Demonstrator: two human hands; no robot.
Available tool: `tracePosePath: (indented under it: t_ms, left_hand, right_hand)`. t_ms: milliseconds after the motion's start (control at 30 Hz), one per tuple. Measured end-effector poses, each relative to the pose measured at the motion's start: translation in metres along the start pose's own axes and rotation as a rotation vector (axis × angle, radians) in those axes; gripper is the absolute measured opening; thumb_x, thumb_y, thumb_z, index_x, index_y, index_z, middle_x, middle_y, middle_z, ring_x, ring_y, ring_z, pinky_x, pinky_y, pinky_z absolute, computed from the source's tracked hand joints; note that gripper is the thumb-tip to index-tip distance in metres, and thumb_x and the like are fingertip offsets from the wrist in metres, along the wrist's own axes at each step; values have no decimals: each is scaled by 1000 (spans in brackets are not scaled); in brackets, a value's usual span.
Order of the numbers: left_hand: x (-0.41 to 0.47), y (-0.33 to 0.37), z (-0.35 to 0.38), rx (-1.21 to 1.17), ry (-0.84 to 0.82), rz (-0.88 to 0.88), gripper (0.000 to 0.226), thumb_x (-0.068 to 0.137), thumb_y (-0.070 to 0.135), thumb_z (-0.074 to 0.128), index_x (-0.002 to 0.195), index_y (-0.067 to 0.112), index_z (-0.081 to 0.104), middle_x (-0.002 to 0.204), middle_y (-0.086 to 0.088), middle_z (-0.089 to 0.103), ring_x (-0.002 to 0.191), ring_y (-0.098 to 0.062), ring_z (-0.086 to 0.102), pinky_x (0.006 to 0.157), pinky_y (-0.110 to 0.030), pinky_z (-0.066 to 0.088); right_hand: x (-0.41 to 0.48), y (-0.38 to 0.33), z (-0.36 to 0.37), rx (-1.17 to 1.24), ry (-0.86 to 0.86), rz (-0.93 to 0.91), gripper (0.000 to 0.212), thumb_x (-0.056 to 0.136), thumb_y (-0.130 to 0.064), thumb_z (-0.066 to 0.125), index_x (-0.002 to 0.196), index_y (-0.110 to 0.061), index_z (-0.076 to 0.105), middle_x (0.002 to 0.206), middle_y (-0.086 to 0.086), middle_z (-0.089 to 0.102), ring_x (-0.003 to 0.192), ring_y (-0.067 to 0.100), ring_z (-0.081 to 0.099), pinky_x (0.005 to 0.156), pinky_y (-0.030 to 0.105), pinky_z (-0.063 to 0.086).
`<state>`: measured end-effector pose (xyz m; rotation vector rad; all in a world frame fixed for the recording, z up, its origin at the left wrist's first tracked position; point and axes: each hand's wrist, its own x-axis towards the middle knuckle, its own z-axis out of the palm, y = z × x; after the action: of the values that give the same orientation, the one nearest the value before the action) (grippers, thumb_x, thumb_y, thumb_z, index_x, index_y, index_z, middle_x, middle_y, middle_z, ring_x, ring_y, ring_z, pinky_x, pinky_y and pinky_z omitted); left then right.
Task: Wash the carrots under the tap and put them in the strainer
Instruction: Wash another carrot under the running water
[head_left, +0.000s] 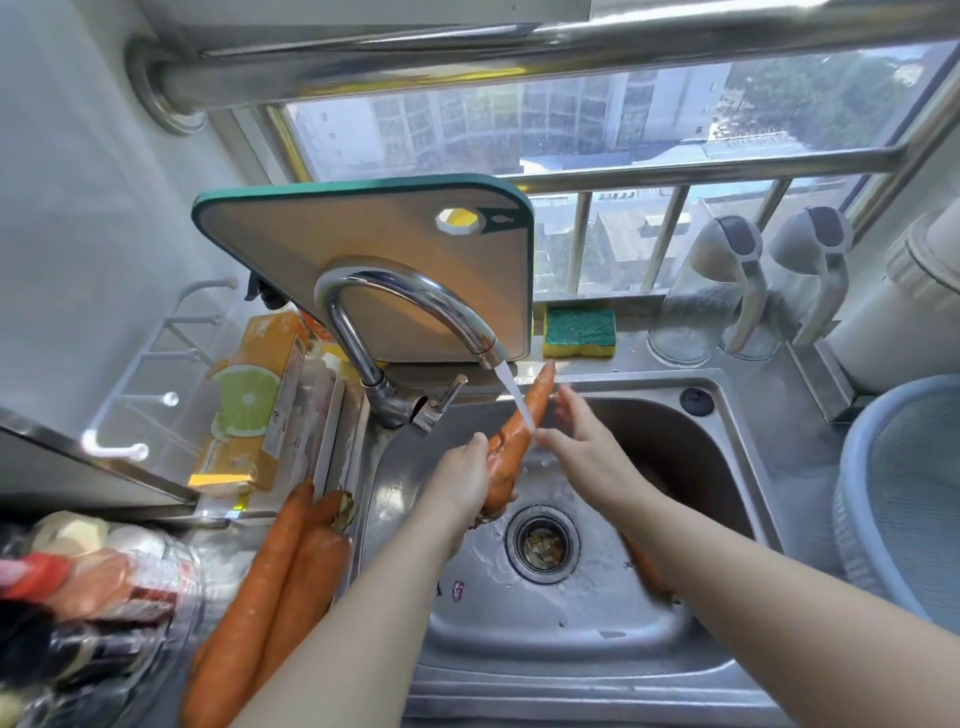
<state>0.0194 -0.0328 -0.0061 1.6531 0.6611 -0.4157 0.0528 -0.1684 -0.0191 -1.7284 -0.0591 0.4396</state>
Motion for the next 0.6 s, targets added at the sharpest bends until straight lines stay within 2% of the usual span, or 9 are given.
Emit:
tracePosePath:
  t_ms: [33,67,133,233,300,400,500,567,600]
  left_hand:
    - [0,-2,1,33,1,9,49,100,40,30,82,11,65,80,-16,70,72,-28,67,70,-35,55]
    - [-1,-3,2,77,-9,30,47,97,41,30,84,10,63,88,-19,69,81,-32,67,77,-43,57]
    - [-8,-4,5,170,-7,86,43,98,38,28,86,11,60,95,-22,67,88,-36,66,77,-50,57]
    - [-20,-8,9,367,59,248,42,102,29,23,93,10,59,96,-19,66,89,-35,64,75,-48,56]
    - [-32,-11,11,488,79,317,39,102,31,22,96,12,56,96,-16,66,91,-34,63,75,-39,52]
    - [-44,-8,8,603,115,358,37,103,32,23,98,12,54,96,-13,65,93,-31,60,67,-32,39]
    - [-48,-7,-1,729,127,409,42,103,34,22,109,9,55,100,-14,65,92,-30,61,72,-33,43]
    - [-50,-7,-6,797,125,420,42,103,34,22,111,10,55,100,-13,65,90,-29,61,71,-33,43]
    - [-51,-7,-8,833,119,420,42,103,34,22,112,10,55,100,-13,65,90,-29,61,71,-33,42]
  right_hand:
    - [-2,3,7,251,-72,72,49,91,-8,58,133,-25,39,118,-7,58,114,10,53,109,33,35]
    - [-2,9,15,393,-97,112,47,91,-6,59,130,-25,41,106,-4,62,102,11,60,104,37,42]
    - [0,17,26,501,-76,146,55,90,0,57,135,-26,37,97,4,62,92,13,62,92,36,50]
    - [2,16,37,364,94,159,51,91,-3,55,135,-24,38,92,3,58,83,13,60,81,33,50]
    - [8,10,42,300,237,205,46,92,-11,51,130,-32,37,91,3,59,79,16,61,85,39,51]
    - [16,7,49,285,275,262,56,86,-21,49,140,-27,37,86,4,55,76,20,57,82,43,50]
    - [22,2,48,416,335,344,26,93,-11,46,118,-7,50,68,6,52,57,17,53,63,36,49]
    - [22,-6,48,500,336,383,8,96,-8,44,99,-6,51,63,6,48,52,17,48,55,32,46]
    - [23,-9,49,541,345,399,9,97,-9,43,91,-7,49,63,6,45,51,16,46,52,31,44]
